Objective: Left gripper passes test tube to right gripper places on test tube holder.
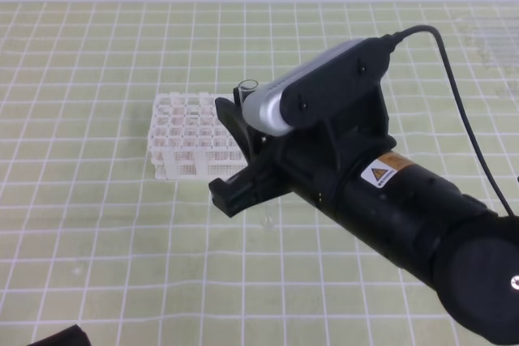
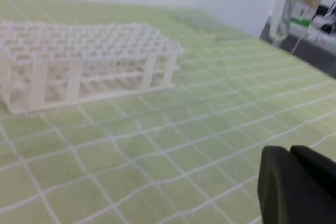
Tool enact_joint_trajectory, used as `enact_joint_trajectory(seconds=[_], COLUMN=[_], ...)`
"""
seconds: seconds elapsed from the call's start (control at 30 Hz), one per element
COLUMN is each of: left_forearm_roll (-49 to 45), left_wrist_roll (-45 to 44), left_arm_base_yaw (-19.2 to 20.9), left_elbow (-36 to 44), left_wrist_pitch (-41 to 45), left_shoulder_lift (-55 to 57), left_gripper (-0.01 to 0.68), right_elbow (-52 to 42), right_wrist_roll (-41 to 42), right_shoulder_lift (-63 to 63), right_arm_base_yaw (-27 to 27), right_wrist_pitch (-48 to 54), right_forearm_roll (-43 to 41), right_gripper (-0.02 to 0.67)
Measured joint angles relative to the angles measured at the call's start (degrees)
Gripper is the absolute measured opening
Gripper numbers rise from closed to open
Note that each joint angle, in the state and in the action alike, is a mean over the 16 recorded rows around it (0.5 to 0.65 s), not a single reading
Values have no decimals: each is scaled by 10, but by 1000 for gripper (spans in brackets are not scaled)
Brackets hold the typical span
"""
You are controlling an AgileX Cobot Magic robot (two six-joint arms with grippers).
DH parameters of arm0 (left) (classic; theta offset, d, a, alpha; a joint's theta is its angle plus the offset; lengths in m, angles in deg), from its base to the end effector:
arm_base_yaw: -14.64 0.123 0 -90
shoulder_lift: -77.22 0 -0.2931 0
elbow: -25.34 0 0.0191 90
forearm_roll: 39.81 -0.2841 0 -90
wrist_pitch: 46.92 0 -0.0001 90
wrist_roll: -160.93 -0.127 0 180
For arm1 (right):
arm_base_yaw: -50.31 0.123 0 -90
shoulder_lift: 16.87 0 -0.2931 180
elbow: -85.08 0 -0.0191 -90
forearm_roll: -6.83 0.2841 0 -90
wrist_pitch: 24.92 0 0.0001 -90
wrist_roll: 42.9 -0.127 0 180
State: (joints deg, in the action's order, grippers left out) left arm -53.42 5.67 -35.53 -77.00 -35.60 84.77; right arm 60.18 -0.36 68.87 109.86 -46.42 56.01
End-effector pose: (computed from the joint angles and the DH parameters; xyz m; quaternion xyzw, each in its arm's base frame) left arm 0.0795 -0.0861 0.1904 0.2326 0.7071 -0.3268 0.5823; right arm 0.2189 0.3030 0.3198 -0.2571 0.6970 0.2627 0.6157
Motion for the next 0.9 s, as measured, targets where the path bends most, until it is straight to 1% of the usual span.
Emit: enact_joint_trajectory(seconds=[0.17, 0.37, 0.5, 0.57, 0.7, 0.9], left_forearm_roll=[0, -1, -1, -1, -1, -1], left_wrist_roll=[0, 0, 1, 1, 1, 1], left_arm_base_yaw=[0, 0, 0, 0, 0, 0], left_elbow=[0, 1, 1, 2, 2, 0], left_wrist_pitch=[23, 29, 30, 30, 31, 34], left_shoulder_lift=[0, 1, 1, 2, 1, 0], left_gripper=[0, 0, 0, 0, 0, 0], right_elbow=[0, 0, 0, 0, 0, 3], right_wrist_roll=[0, 0, -23, -55, -151, -306], right_shoulder_lift=[0, -1, -4, -5, -1, 28], right_arm_base_yaw=[0, -3, -17, -29, -59, -105], right_wrist_pitch=[8, 30, 45, 48, 35, -40], right_forearm_roll=[-5, -21, -54, -88, -185, -342], right_gripper=[87, 87, 87, 87, 87, 87])
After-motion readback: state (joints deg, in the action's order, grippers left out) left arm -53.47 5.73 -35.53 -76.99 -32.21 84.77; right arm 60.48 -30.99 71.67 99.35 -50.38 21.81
